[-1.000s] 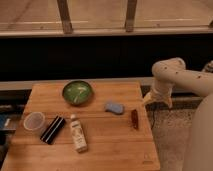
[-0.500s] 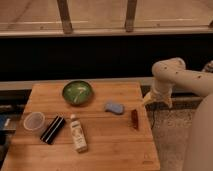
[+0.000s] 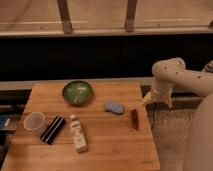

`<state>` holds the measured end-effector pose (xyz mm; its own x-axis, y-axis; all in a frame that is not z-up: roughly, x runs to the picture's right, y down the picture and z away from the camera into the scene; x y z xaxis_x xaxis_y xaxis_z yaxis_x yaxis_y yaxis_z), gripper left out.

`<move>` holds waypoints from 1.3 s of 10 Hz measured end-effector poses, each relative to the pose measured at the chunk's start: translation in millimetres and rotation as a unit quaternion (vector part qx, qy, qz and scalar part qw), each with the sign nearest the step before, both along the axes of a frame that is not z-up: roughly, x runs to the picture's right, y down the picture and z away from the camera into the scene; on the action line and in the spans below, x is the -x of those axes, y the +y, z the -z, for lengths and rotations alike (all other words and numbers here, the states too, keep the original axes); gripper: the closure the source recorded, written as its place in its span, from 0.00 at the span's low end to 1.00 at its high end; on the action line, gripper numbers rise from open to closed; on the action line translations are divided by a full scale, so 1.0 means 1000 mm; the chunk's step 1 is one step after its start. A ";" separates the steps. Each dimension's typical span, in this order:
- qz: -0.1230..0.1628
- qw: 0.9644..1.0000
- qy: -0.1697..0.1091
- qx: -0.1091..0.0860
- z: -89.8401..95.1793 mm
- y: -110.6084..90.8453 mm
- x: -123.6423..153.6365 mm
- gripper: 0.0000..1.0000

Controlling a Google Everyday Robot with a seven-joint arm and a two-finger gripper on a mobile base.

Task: Place the pepper on the white sponge

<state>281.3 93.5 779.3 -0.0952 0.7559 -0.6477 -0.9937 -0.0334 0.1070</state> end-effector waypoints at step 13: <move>0.072 0.997 -0.032 0.021 -0.035 0.010 0.079 0.20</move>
<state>202.4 103.6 814.3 0.0555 0.7306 -0.6805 -0.9927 0.1135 0.0408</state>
